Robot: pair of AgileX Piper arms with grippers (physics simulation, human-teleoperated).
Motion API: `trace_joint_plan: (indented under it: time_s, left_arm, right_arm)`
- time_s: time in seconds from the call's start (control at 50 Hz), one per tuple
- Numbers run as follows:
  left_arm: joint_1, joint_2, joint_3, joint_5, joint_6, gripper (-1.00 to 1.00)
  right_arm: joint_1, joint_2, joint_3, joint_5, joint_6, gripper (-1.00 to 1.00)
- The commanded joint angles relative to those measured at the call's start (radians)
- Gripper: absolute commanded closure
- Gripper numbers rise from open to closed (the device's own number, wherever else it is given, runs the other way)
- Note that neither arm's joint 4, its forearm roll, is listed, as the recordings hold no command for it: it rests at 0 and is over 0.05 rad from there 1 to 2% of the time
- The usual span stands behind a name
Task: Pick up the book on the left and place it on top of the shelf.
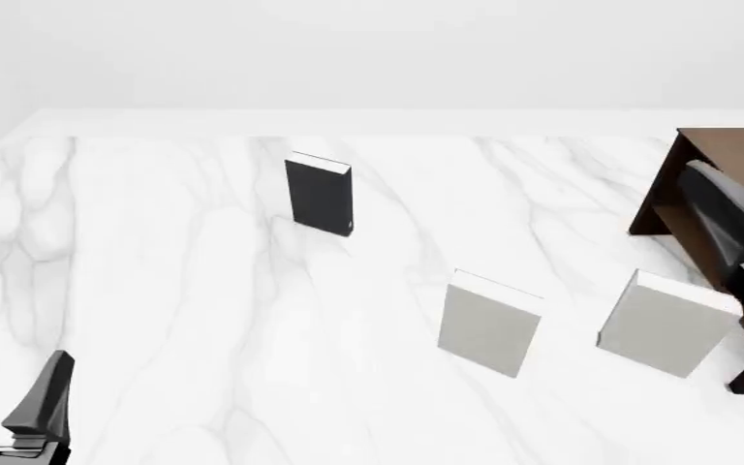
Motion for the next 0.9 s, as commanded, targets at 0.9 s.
trace_joint_plan:
  time_s: [0.9]
  left_arm:
    - [0.000, 0.000, 0.000, 0.000, 0.000, -1.00]
  right_arm:
    - [0.157, 0.538, -0.144, -0.235, 0.000, -1.00]
